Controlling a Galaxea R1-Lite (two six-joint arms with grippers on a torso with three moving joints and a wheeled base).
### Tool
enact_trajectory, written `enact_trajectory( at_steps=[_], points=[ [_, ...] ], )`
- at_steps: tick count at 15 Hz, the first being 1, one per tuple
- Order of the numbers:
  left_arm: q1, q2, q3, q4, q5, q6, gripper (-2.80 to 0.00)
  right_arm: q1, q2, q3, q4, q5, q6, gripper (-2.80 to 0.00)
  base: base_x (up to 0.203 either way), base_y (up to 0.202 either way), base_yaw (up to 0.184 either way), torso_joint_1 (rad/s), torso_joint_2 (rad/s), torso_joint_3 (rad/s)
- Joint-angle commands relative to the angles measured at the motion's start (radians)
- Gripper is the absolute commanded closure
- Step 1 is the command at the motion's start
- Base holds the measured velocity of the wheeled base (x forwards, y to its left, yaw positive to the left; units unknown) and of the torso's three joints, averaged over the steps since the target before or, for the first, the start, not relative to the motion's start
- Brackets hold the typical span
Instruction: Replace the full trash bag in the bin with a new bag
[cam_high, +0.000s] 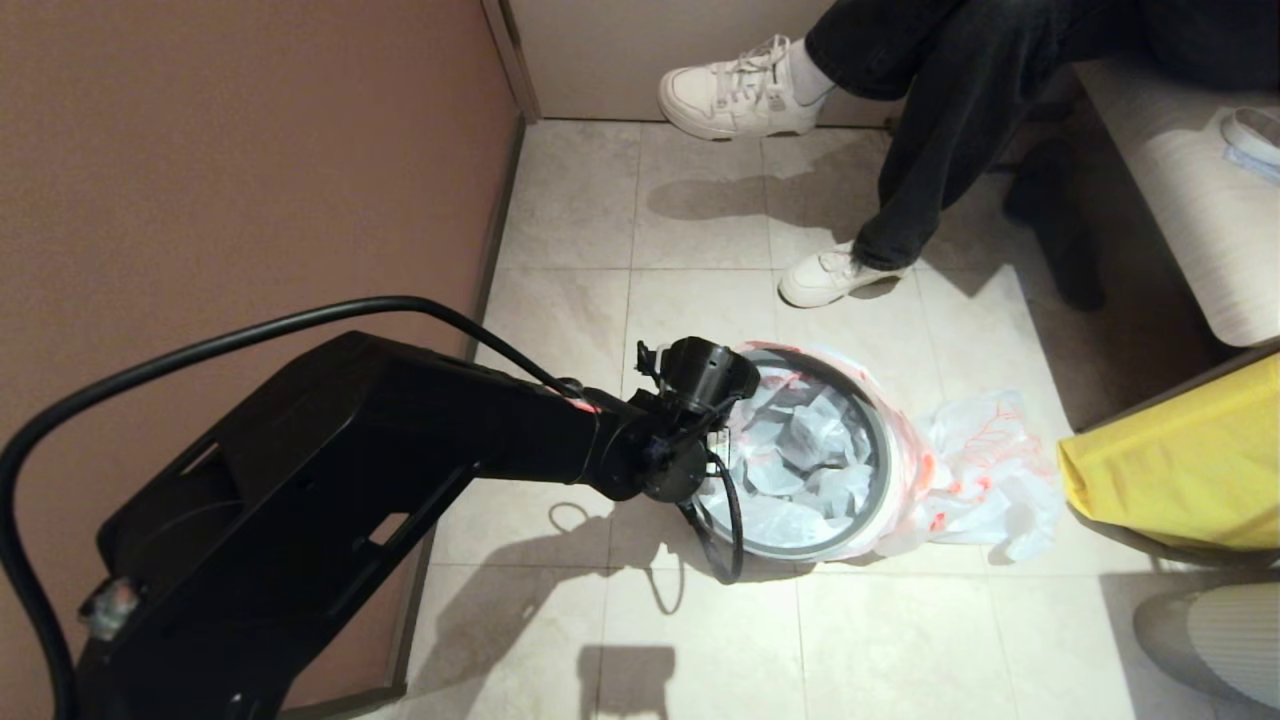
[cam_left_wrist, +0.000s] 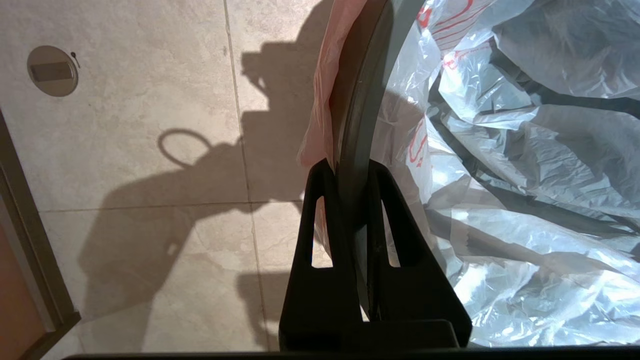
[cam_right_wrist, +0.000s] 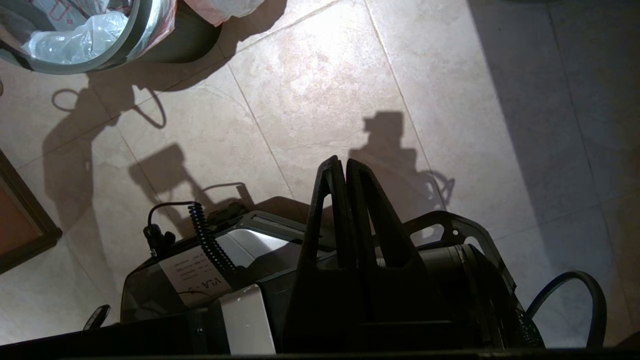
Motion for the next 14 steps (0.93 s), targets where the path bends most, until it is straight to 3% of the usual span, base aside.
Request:
enact_trajectory(
  at_steps=[1,4,7,14],
  points=[
    [0.000,0.014,-0.007,-0.005,0.001,-0.006,0.00,0.000,0.003,0.001,0.005,0.003,0.002,0.00,0.000,0.000,0.000,0.000,0.00,0.000],
    [-0.008,0.007,-0.008,-0.023,-0.024,-0.063,0.00,0.000,0.003,0.002,0.005,0.008,0.002,0.00,0.000,0.000,0.000,0.000,0.00,0.000],
    [-0.009,0.027,-0.010,-0.025,-0.076,-0.072,0.00,0.000,0.003,0.004,0.005,0.014,0.002,0.00,0.000,0.000,0.000,0.000,0.00,0.000],
    [-0.002,0.145,-0.087,-0.024,-0.038,-0.062,0.00,0.000,0.003,0.013,0.004,0.024,0.002,0.00,0.000,0.000,0.000,0.000,0.00,0.000]
  ],
)
